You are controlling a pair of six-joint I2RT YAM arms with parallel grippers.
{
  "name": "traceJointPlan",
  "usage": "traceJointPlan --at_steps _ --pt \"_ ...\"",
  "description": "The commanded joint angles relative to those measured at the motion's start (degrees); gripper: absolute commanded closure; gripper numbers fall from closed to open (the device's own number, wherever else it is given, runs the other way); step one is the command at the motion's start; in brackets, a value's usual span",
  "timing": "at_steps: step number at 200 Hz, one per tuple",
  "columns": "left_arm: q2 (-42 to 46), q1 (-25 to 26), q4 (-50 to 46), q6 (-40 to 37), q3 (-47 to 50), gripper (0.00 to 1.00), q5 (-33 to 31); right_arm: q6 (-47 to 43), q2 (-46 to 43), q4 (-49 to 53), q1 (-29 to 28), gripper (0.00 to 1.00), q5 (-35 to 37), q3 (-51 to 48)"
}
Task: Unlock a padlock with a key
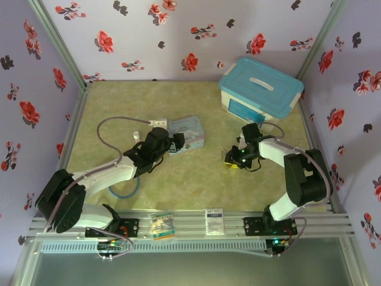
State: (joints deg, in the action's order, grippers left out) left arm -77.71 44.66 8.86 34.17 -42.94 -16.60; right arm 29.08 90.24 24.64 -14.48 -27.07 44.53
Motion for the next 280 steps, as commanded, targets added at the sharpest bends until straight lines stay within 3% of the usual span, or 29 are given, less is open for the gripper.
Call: traceJointPlan --at_steps 1,49,64,104,156,182,201,226,280 --pt "-0.2 0.6 1.6 0.7 -0.1 0.27 0.0 -1.3 1.1 2.0 1.3 0.84 2.6 -0.7" --pt "-0.7 0.9 -1.8 0.0 -1.1 0.26 -2.4 -4.9 -0.5 10.4 -1.3 0.83 18.1 3.0" --pt "-0.7 1.0 -3.2 0.6 -1.0 0.22 -3.4 -6.2 1.1 15.4 -5.7 0.80 27.1 6.4" --pt "-1.8 2.6 -7.1 1.3 0.4 0.12 -9.8 -6.9 7.3 19.4 -11.0 0.74 37.9 10.4" --pt "-10.3 4.1 -1.7 1.6 2.1 0.08 -10.3 -7.1 8.2 18.1 -11.5 0.62 39.1 11.4" --pt "-12.8 4.4 -2.0 3.5 1.8 0.08 -10.8 -7.0 8.2 18.1 -11.5 0.62 37.3 12.5" --pt "-14.9 4.4 -3.3 3.7 0.8 0.08 -12.1 -6.9 7.4 17.3 -11.4 0.51 36.5 12.6" --pt "-18.6 1.7 -2.2 2.5 -1.0 0.09 -11.5 -6.8 5.7 16.8 -11.4 0.42 35.9 13.0" --pt "-22.6 -2.2 -5.5 -2.5 -8.6 0.11 -8.8 -6.6 -0.8 16.9 -11.2 0.38 38.1 13.4"
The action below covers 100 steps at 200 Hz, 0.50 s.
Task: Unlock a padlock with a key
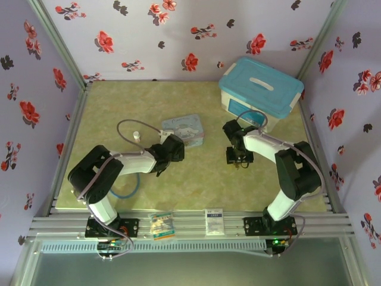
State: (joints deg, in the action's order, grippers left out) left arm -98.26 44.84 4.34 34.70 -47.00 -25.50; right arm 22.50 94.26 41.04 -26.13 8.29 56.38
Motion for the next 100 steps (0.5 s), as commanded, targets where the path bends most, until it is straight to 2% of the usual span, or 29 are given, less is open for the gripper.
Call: traceJointPlan --at_steps 1,37,58,68,84,94,100 --pt "-2.1 -2.4 -1.1 -3.1 -4.6 0.11 0.1 0.0 -5.1 0.5 0.5 0.38 2.7 1.5" --pt "-2.0 -3.7 -3.7 -6.7 -8.0 0.09 -0.3 1.3 -14.7 -2.5 1.5 0.31 3.6 0.1" --pt "0.3 -5.4 -5.6 -8.1 -8.6 0.08 -0.3 2.1 -20.9 -5.2 3.7 0.19 3.5 -1.8" --pt "3.3 -5.3 -5.8 -8.0 -7.9 0.07 0.2 2.5 -24.1 -7.0 5.1 0.12 3.3 -3.1" --pt "9.8 -4.6 -8.5 -7.6 -7.1 0.05 0.2 2.4 -29.4 -10.8 7.6 0.08 2.8 -5.9" --pt "15.1 -4.2 -8.8 -7.9 -5.8 0.04 0.3 2.2 -32.7 -13.9 9.0 0.01 4.5 -8.3" --pt "18.4 -4.2 -8.9 -8.1 -4.9 0.03 0.4 1.8 -34.3 -16.0 9.9 0.01 5.6 -10.0"
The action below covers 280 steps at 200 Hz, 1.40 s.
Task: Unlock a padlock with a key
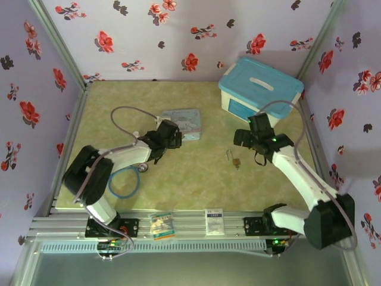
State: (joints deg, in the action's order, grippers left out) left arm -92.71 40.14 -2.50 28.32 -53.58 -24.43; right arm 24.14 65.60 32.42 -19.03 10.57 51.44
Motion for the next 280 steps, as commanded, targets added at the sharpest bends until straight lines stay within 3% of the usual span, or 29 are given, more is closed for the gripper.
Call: traceJointPlan --at_steps 1,29,55,73,91,115,155,195,225,246,264,280 --pt "13.5 0.5 -2.1 -1.8 1.8 0.03 -0.5 0.1 -5.9 -7.8 2.9 0.01 3.5 -5.4" --pt "25.5 -1.9 -8.5 -6.3 2.6 0.00 -2.0 -2.5 -7.4 -15.3 6.8 0.01 7.9 -11.6" --pt "31.8 -9.9 -15.9 -12.6 5.1 0.00 -8.7 -5.1 -5.3 -23.2 8.5 0.01 12.2 -16.4" --pt "37.9 -18.1 -10.0 -17.5 13.3 0.00 -9.2 -9.6 -4.9 -35.7 8.6 0.01 12.9 -22.3" --pt "42.8 -25.2 -2.1 -20.9 22.1 0.00 -8.3 -14.2 -5.6 -41.4 9.1 0.01 13.7 -24.7" --pt "44.6 -29.2 9.2 -26.1 30.4 0.00 -7.0 -18.9 -4.3 -59.7 9.7 0.01 14.8 -32.2" --pt "38.0 -33.9 25.1 -23.5 35.7 0.00 -2.8 -18.3 6.3 -76.6 11.3 0.01 15.3 -36.1" --pt "24.3 -37.7 46.9 -22.2 40.3 0.00 4.5 -19.2 11.6 -80.5 13.4 0.01 12.7 -34.1" --pt "17.3 -39.2 52.8 -23.9 38.0 0.00 10.1 -17.5 20.6 -94.2 16.5 0.01 10.0 -36.3" --pt "12.9 -40.2 57.3 -23.5 38.0 0.00 11.0 -17.3 24.7 -93.4 17.2 0.01 9.0 -33.8" --pt "7.0 -41.0 62.8 -23.7 38.0 0.00 13.6 -17.3 23.2 -82.9 17.6 0.01 5.4 -29.6" --pt "4.3 -40.8 63.7 -24.5 37.1 0.00 14.6 -18.1 23.9 -84.5 17.6 0.01 3.5 -29.7"
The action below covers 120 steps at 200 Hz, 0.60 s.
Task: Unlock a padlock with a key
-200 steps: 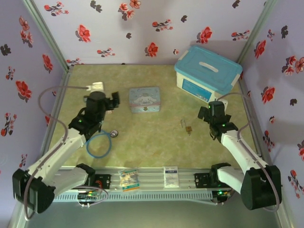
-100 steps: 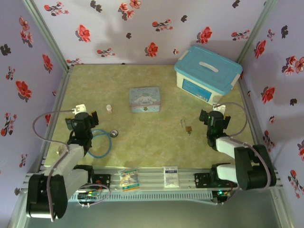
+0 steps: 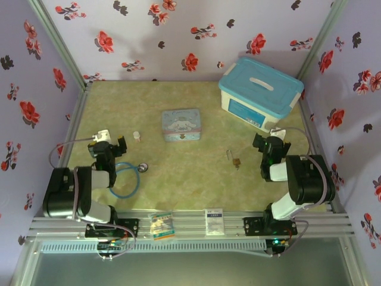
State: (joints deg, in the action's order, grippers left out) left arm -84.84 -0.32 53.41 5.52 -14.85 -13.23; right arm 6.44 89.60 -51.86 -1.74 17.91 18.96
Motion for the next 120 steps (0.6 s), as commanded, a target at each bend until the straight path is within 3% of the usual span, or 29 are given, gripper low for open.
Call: traceJointPlan --at_steps 1,32,86,120 --pt "-3.4 -0.4 7.2 -1.6 -1.8 0.00 3.4 -0.4 -0.1 0.0 0.3 0.01 -3.9 2.8" --pt "-3.6 -0.3 -0.2 -1.5 -6.4 0.00 2.8 -0.6 -0.2 1.1 0.4 0.01 -5.0 3.3" --pt "-3.6 0.1 0.1 -1.8 -6.3 0.00 2.2 -1.1 -0.3 0.9 0.4 0.01 -5.4 3.1" --pt "-3.6 0.0 0.1 -1.8 -6.3 0.00 2.2 -1.3 0.2 2.9 1.4 0.01 -9.9 4.4"
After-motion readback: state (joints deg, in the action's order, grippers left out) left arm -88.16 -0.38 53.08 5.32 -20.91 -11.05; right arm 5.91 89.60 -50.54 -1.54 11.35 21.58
